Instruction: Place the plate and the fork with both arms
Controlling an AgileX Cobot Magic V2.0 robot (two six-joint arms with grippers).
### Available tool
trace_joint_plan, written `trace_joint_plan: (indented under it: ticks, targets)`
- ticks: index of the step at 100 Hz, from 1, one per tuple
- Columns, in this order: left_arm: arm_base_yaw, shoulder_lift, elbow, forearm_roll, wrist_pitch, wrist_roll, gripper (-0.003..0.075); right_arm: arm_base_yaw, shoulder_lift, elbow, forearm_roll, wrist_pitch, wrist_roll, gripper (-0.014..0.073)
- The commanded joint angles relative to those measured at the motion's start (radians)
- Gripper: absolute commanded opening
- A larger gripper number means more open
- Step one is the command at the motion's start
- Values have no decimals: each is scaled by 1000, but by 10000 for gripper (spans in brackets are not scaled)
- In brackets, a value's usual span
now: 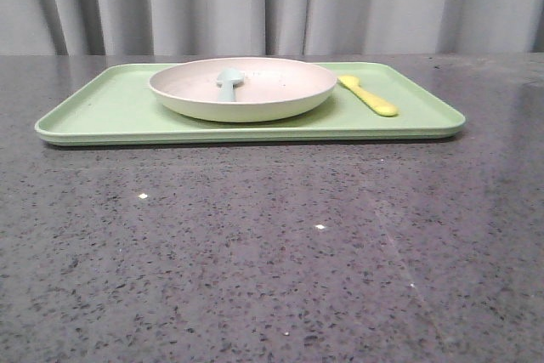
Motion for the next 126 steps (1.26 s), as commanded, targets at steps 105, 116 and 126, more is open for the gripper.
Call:
trace_joint_plan:
  ticks: [105,116,126]
  targets:
    - [3,-31,13,-1,-67,-8,-20,-114,-263,182,0,-60,-12,-68]
    - [3,-31,13,-1,-67,-8,-20,-114,-263,182,0,-60,-12,-68]
    - [3,-31,13,-1,-67,-8,-20,-114,-263,182,0,-60,-12,-68]
